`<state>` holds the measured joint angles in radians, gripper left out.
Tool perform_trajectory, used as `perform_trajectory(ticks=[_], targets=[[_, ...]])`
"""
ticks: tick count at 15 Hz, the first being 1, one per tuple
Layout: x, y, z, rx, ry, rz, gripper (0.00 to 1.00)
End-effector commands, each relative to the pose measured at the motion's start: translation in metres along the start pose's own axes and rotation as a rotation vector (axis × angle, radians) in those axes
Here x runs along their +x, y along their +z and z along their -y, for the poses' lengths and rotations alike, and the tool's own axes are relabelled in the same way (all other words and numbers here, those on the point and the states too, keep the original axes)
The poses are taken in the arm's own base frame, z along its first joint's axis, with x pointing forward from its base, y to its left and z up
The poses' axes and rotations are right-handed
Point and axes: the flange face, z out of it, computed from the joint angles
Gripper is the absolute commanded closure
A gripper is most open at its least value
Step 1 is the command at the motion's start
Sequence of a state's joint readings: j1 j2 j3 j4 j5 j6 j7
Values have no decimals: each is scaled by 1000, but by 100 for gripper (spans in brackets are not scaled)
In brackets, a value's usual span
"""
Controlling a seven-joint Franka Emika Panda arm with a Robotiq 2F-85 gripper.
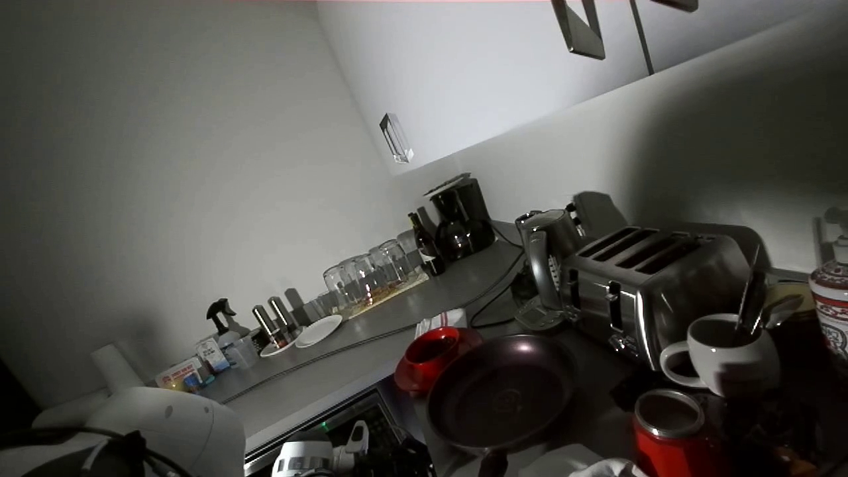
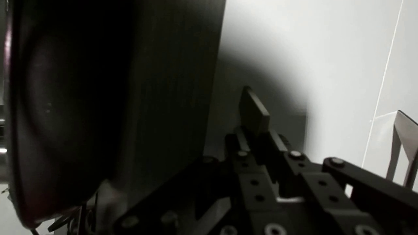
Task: Open the topmost drawer
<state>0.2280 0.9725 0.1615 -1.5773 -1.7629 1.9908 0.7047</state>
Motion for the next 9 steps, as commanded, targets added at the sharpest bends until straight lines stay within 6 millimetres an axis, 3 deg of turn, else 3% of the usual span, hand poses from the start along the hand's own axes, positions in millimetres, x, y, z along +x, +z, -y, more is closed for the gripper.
perform_trajectory(ticks=[1,3,9], targets=[[-6,-21,56,130,-66,-39,90],[-11,-32,68,119,-84,-47,90],[-22,-46,69,97,-118,-80,90]])
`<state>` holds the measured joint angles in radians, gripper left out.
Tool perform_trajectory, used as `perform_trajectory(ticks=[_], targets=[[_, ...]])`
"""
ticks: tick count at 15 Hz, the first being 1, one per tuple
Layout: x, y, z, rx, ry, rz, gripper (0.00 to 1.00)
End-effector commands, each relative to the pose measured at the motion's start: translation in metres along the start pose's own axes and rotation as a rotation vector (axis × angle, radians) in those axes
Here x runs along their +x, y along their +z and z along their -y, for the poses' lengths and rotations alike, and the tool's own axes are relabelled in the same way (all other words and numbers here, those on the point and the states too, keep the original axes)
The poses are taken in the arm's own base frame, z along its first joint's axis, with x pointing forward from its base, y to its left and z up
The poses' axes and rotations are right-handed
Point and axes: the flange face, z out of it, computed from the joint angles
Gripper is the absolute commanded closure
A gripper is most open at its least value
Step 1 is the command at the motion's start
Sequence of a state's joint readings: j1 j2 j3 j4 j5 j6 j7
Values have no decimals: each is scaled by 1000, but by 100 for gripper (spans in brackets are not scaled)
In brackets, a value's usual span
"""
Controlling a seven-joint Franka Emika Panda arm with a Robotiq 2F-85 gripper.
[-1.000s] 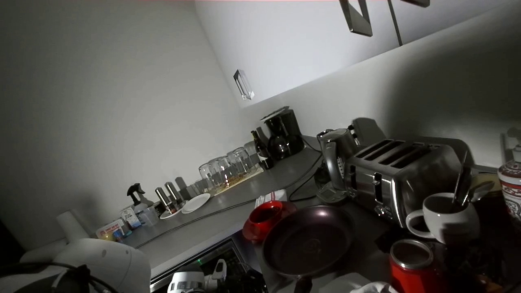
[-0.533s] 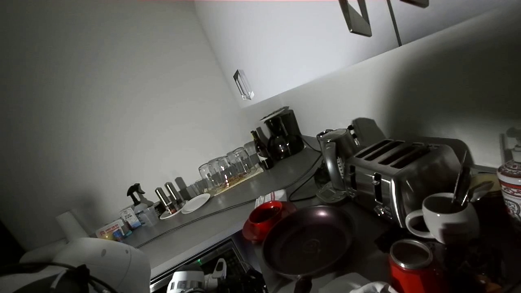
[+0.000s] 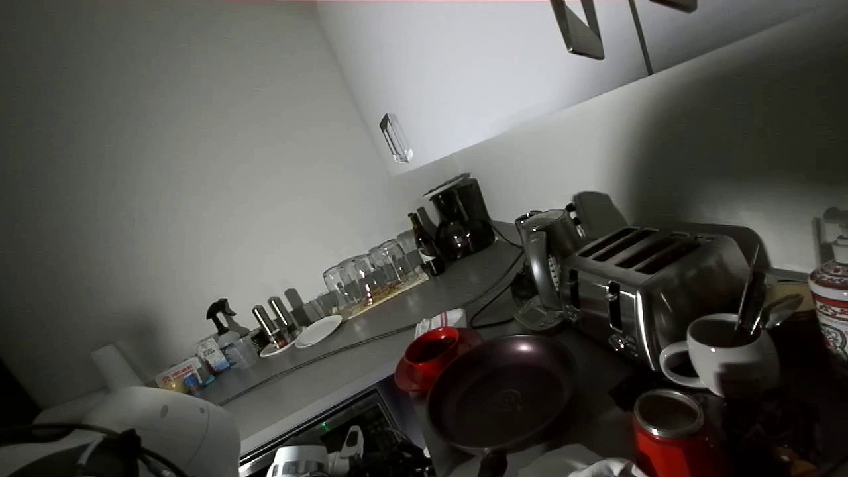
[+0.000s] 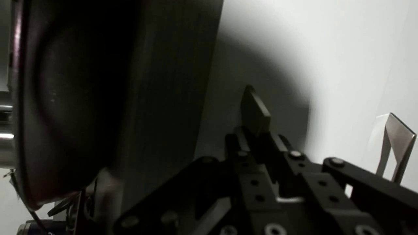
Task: Open the topmost drawer
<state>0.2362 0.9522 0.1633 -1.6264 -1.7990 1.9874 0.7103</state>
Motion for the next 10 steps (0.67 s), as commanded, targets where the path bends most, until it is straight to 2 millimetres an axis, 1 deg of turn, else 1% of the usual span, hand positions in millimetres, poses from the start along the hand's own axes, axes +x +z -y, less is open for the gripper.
perform_trajectory(ticks=[1,5,10], targets=[[-15,-40,61,111,-80,-62,90],[-24,-48,63,97,-85,-99,90],[-34,-51,67,82,-103,-122,90]])
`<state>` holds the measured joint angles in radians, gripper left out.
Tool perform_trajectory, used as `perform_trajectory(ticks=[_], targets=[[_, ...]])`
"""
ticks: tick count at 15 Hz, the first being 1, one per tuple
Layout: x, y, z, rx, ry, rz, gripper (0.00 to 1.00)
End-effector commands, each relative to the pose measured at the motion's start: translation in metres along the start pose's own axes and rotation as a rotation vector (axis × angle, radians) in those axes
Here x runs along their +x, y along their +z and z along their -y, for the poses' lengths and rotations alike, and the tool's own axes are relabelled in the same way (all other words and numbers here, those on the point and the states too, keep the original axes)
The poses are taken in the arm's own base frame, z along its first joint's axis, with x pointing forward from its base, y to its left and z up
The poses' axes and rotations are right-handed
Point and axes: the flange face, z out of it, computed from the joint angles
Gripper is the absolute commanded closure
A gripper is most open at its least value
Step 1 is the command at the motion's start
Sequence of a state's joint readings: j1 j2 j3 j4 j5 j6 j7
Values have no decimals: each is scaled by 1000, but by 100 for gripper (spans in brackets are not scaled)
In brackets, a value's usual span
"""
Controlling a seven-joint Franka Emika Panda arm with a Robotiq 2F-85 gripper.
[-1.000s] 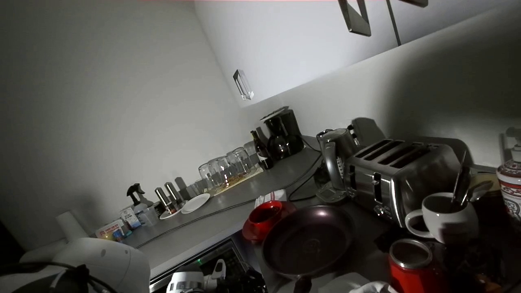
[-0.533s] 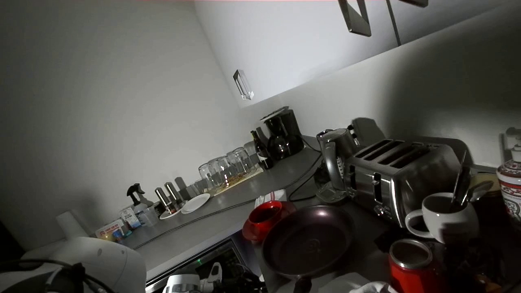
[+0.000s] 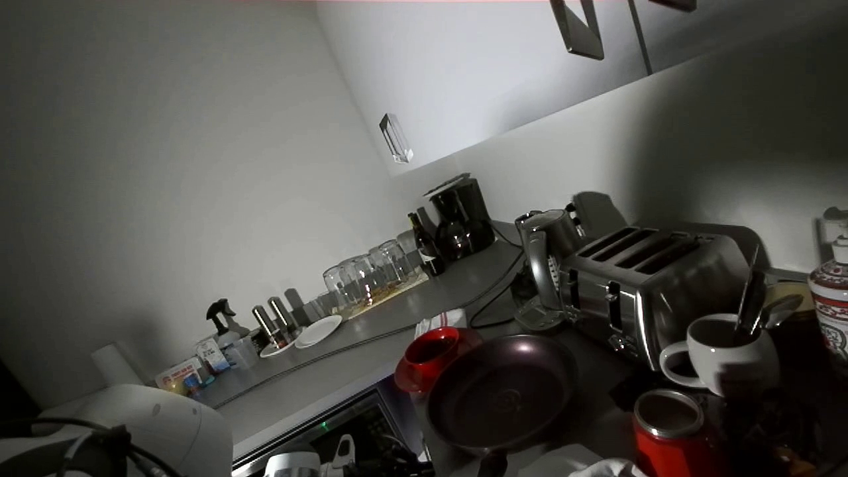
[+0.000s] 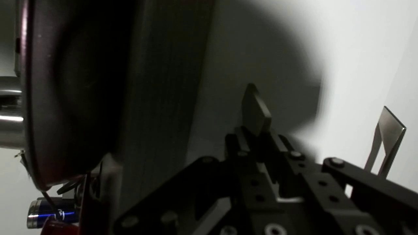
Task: Open the topmost drawer
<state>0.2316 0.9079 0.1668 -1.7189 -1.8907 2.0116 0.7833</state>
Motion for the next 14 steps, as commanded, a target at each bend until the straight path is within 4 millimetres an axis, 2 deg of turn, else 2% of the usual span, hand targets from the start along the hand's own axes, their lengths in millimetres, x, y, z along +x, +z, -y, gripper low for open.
perform_trajectory(ticks=[1,7,8,14], targets=[[-17,-41,58,106,-95,-50,90],[-18,-40,60,100,-104,-44,91],[-1,0,1,-6,-5,-9,84],[-1,0,1,-6,-5,-9,84]])
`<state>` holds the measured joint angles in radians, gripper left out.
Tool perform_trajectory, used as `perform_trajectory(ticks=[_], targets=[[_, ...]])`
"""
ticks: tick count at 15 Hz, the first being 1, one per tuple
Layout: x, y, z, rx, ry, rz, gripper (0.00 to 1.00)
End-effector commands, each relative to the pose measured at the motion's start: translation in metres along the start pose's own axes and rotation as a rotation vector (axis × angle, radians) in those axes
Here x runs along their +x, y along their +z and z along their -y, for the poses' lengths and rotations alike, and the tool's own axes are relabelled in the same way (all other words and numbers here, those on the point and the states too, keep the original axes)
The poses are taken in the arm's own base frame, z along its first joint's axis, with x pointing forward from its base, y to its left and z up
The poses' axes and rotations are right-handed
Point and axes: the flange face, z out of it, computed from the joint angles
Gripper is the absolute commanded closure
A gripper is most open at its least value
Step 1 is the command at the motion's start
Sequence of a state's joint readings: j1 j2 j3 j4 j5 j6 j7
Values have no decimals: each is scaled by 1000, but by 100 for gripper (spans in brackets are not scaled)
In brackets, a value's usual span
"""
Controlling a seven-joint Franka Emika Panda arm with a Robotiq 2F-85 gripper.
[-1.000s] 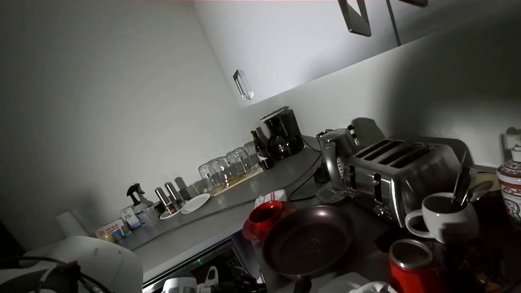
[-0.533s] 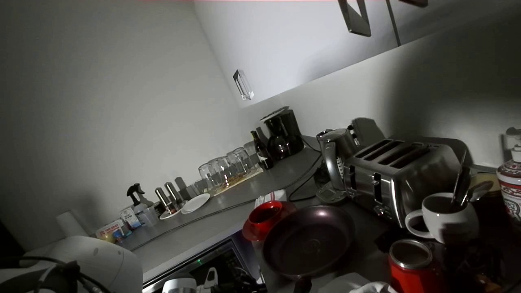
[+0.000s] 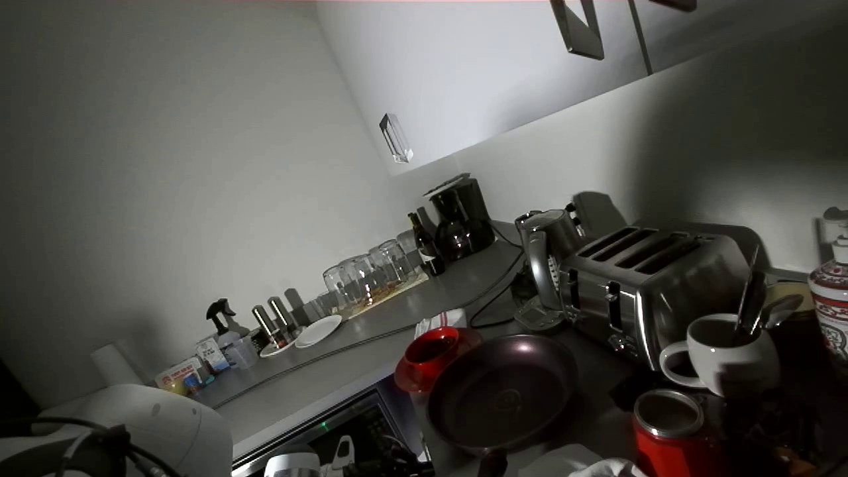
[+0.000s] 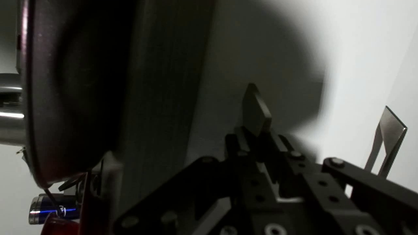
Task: Open the topmost drawer
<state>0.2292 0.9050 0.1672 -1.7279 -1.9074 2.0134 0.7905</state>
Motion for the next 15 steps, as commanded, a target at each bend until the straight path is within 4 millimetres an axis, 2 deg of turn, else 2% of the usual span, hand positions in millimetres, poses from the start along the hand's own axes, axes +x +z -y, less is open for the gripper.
perform_trajectory(ticks=[1,9,10,15], targets=[[1,0,0,0,0,1,84],[1,0,0,0,0,1,84],[1,0,0,0,0,1,92],[7,-9,19,45,10,-22,91]])
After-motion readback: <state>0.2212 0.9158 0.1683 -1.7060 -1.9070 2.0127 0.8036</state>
